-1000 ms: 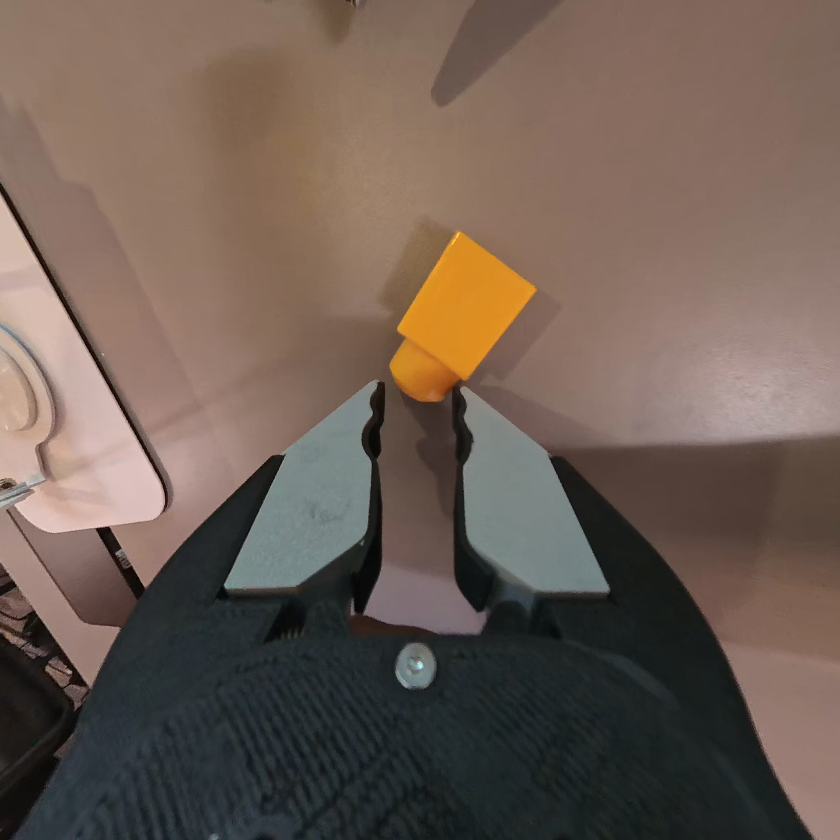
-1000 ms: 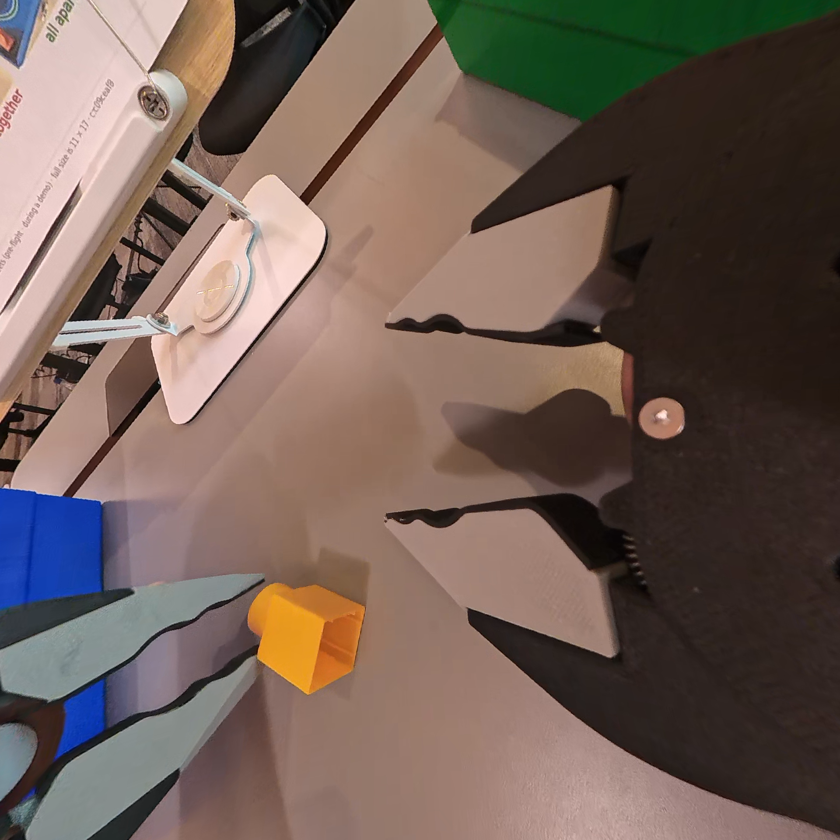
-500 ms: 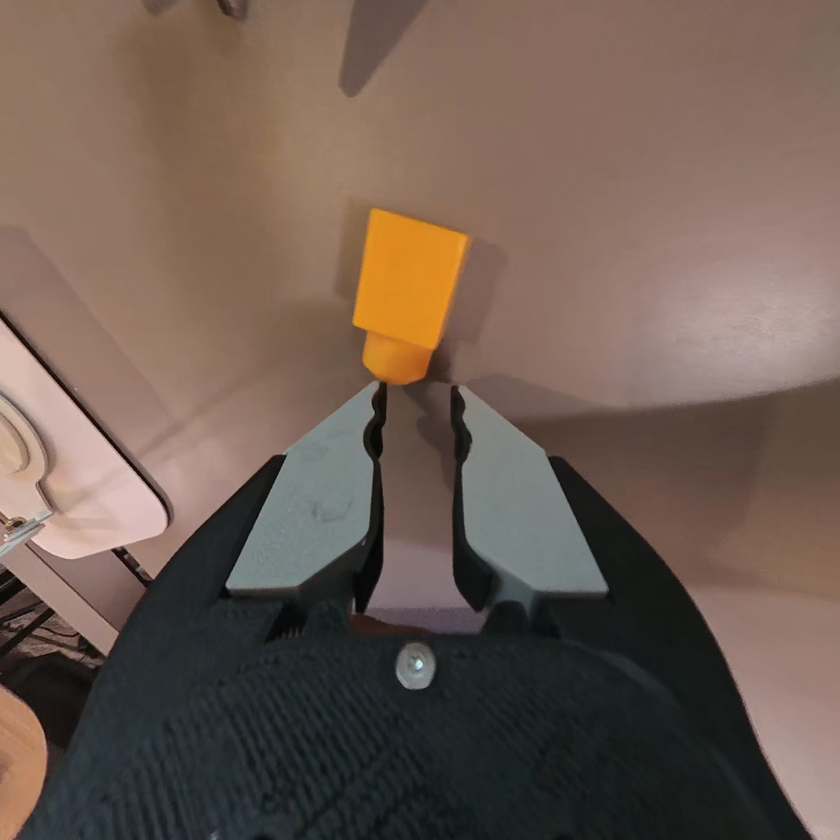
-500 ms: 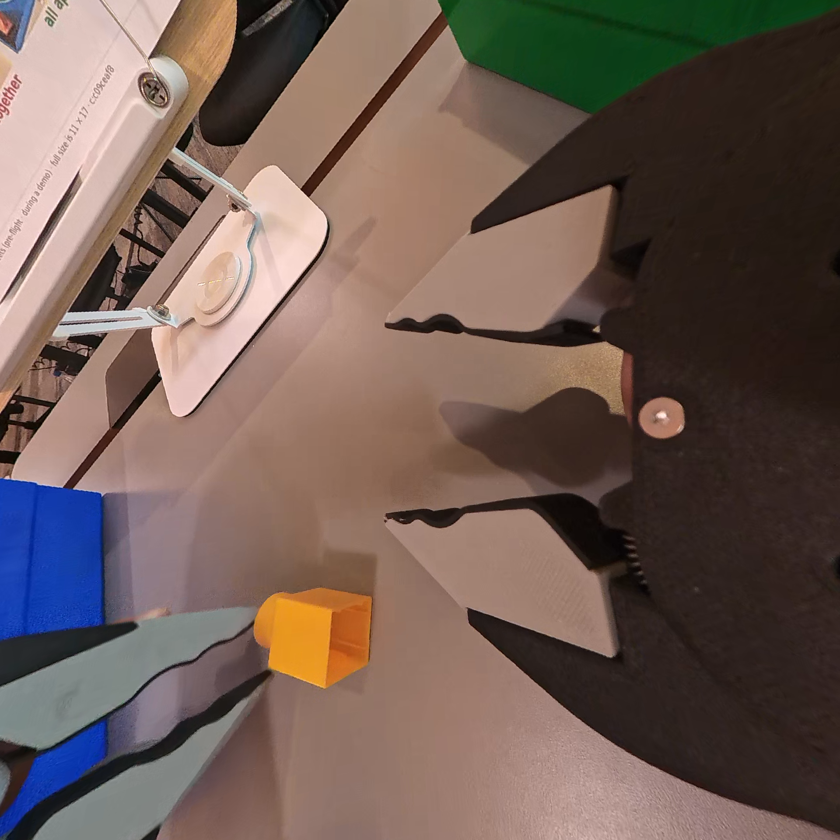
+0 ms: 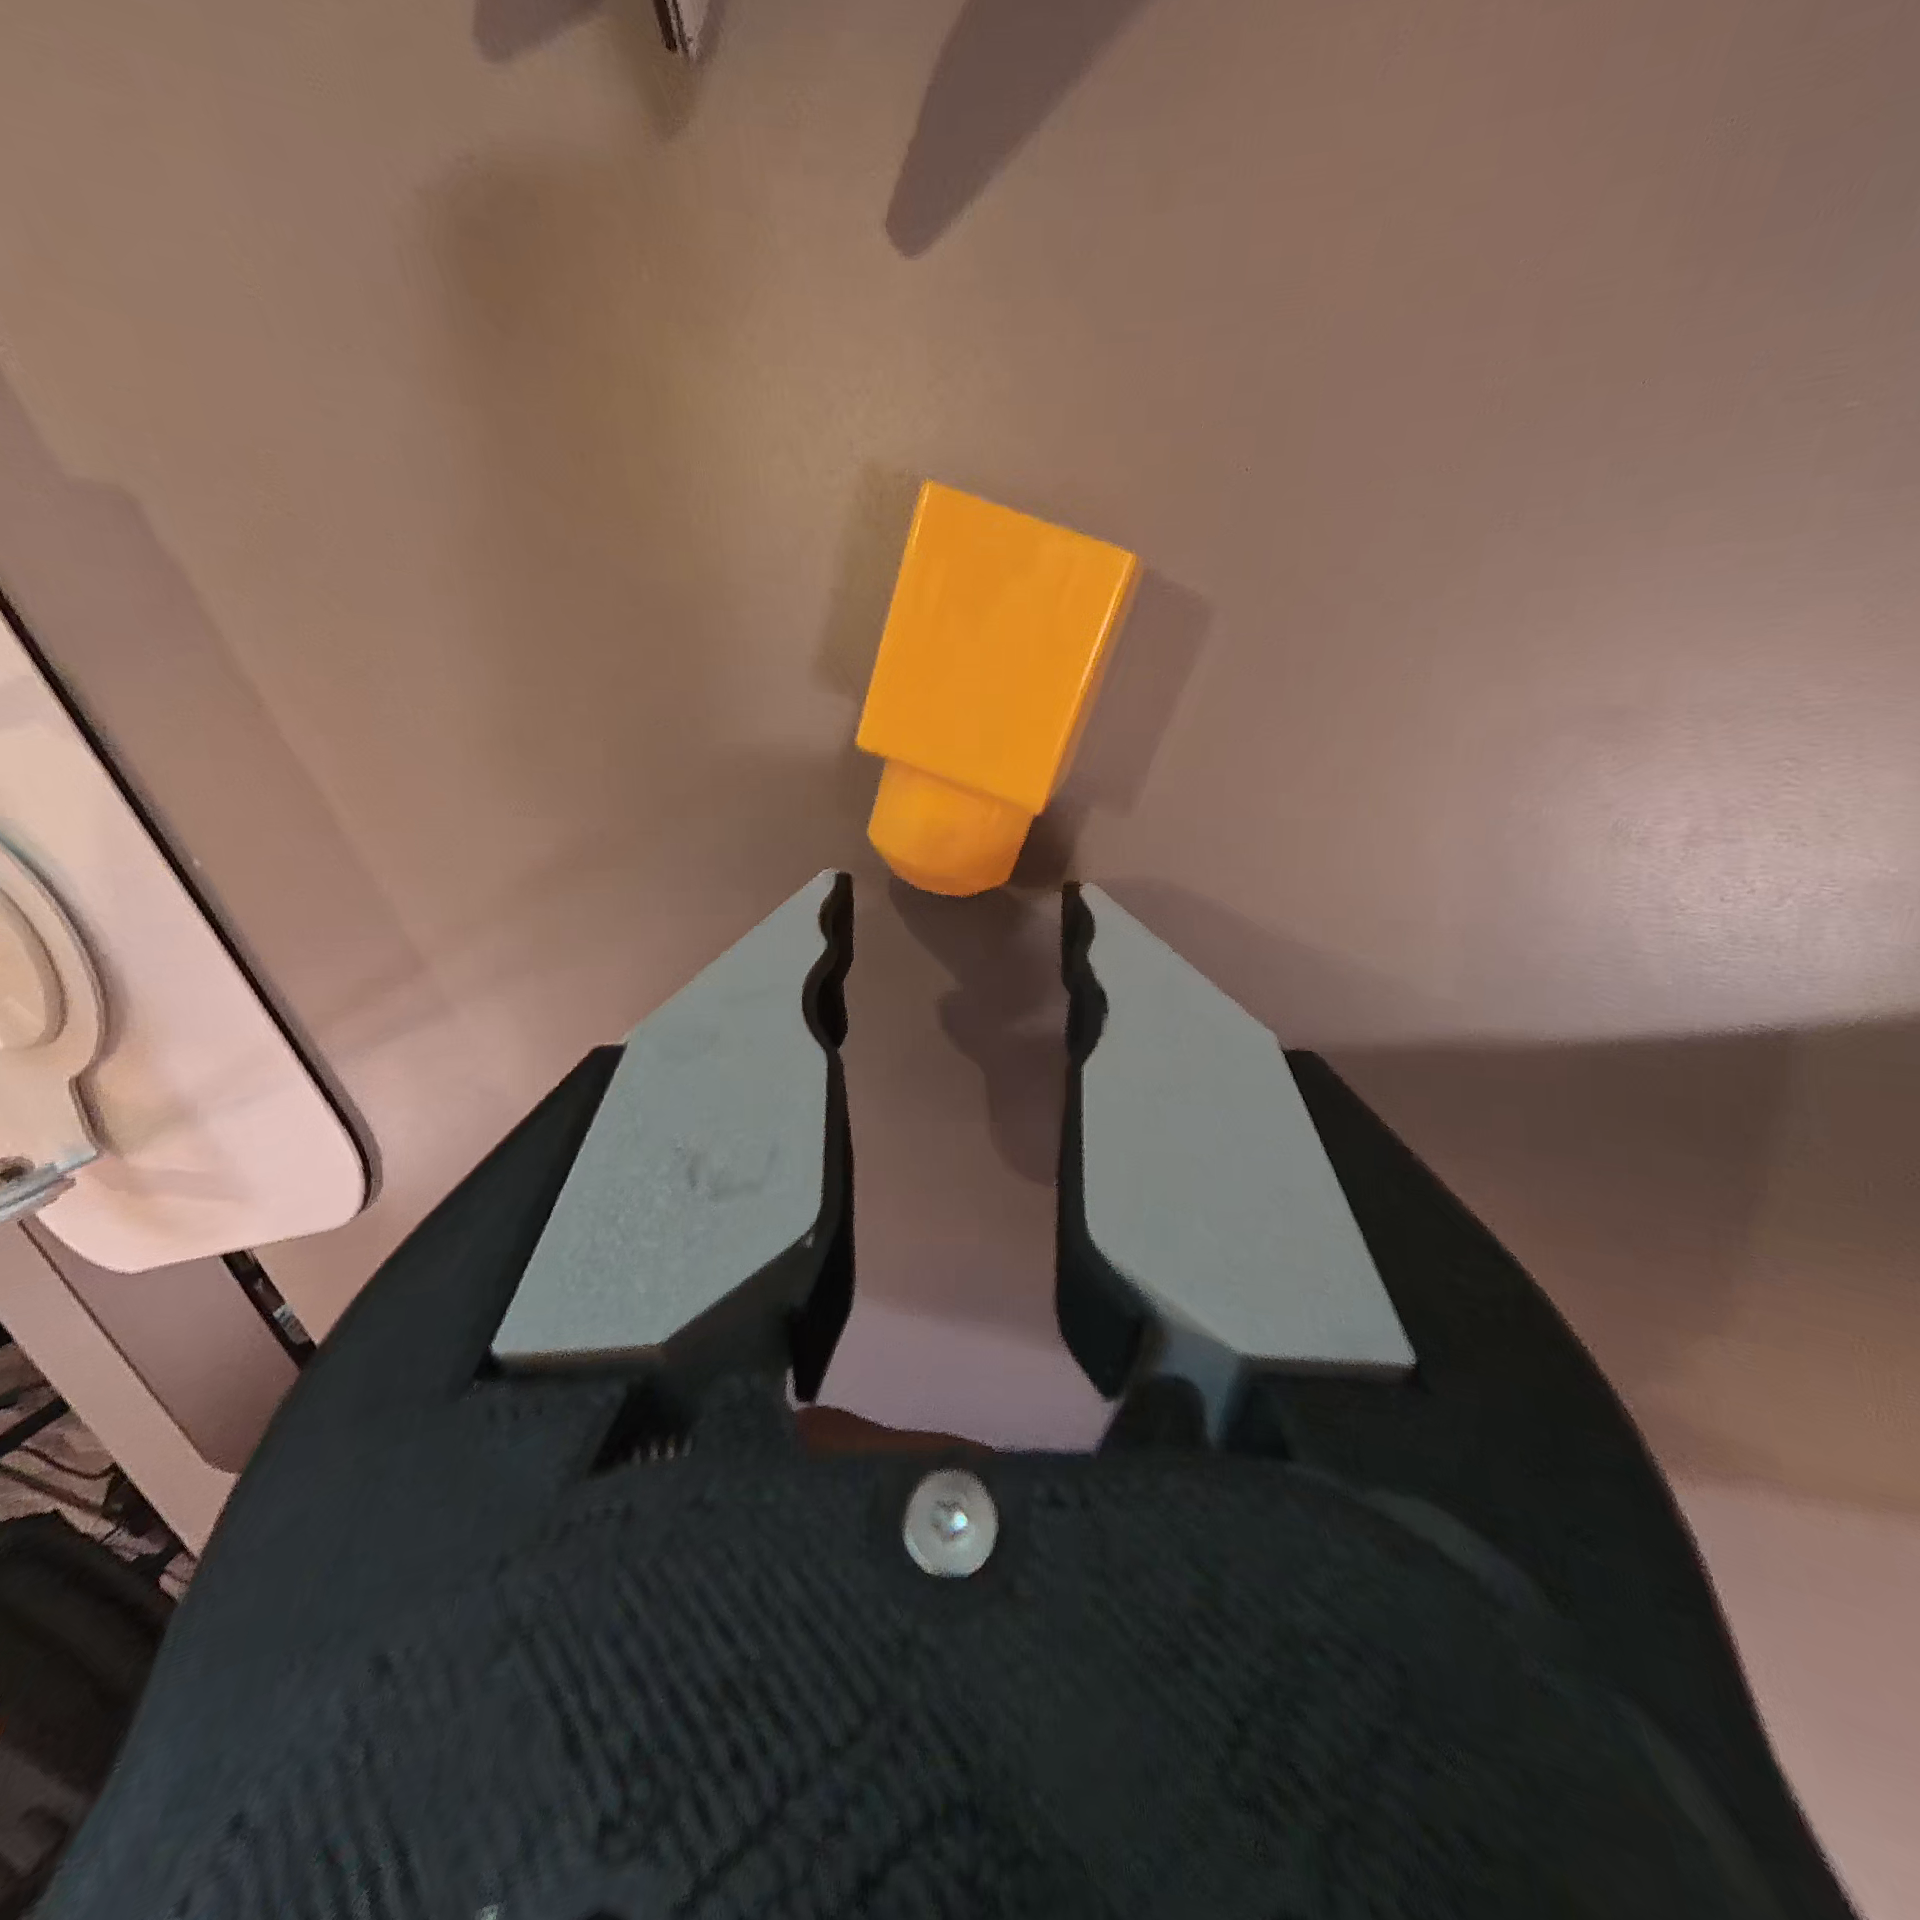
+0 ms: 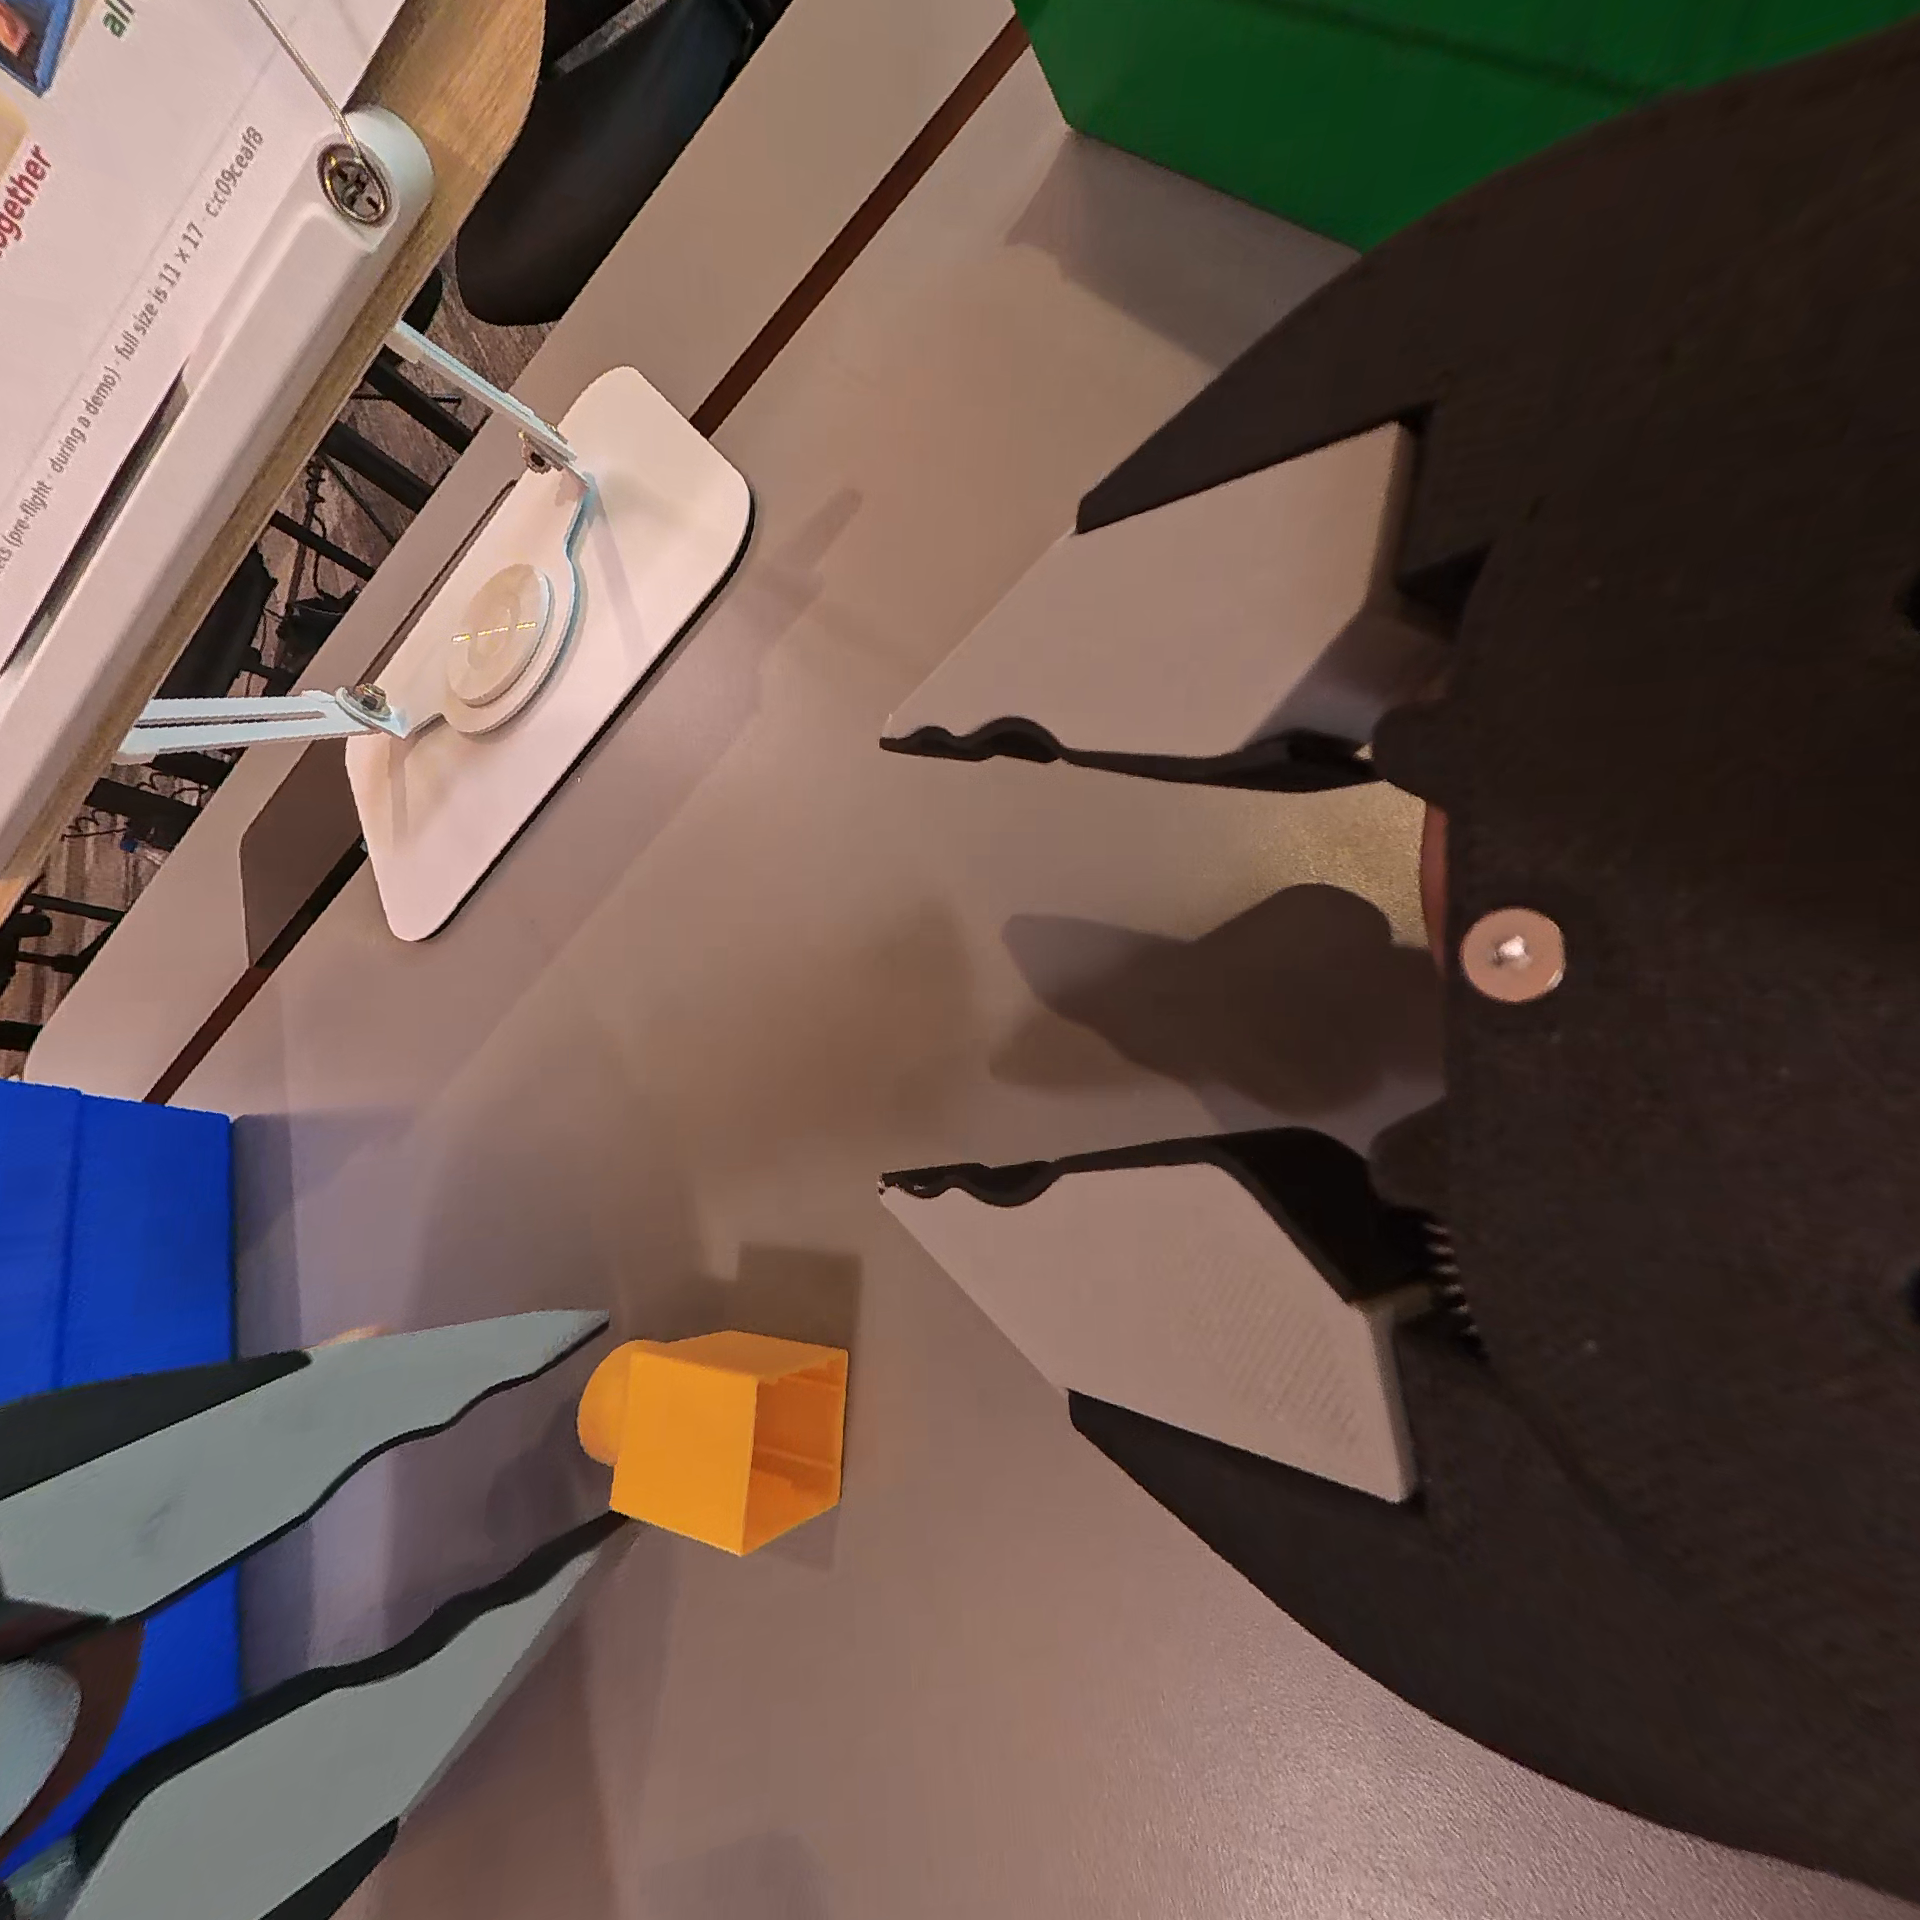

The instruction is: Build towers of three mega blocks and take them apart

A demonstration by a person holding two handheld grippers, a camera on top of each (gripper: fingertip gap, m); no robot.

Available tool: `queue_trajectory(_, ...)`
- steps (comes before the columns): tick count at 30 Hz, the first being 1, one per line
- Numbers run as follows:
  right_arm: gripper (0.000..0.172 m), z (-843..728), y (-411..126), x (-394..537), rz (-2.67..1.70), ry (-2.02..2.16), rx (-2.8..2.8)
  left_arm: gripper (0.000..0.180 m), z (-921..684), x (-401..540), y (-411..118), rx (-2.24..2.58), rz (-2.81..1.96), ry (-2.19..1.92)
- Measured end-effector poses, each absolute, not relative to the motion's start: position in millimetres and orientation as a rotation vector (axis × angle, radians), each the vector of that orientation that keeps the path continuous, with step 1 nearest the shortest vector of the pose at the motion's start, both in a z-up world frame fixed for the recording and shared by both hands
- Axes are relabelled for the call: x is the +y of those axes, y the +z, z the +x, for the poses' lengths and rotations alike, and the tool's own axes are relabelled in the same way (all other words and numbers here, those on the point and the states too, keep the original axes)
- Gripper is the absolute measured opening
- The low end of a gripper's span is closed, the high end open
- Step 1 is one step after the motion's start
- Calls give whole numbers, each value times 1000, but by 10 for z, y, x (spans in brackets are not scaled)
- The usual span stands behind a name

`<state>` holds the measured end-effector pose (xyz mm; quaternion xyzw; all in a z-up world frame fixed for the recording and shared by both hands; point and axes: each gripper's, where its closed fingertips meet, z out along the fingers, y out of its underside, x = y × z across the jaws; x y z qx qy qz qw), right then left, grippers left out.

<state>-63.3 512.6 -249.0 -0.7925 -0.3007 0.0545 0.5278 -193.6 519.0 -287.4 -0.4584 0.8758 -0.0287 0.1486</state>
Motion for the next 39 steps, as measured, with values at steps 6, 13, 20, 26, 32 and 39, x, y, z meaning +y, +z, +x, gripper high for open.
queue_trajectory(6,77,-639,-2508,5130,-1906,146,-721,44,-1876,5175,-2890,2564,-1292,-74)
queue_trajectory(13,76,-636,-2505,5130,-1907,152,-717,28,-1878,5117,-2875,2622,-1281,-101)
queue_trajectory(20,76,-643,-2512,5126,-1908,143,-724,27,-2053,5141,-2553,2661,-1344,33)
queue_trajectory(26,76,-675,-2516,5108,-1907,143,-737,27,-1959,5004,-2418,2674,-1313,95)
queue_trajectory(32,77,-772,-2504,5056,-1888,190,-780,27,-1792,4933,-2482,2651,-1295,68)
queue_trajectory(39,70,-1103,-2502,4747,-1818,472,-995,27,-1542,4897,-2486,2623,-1233,14)
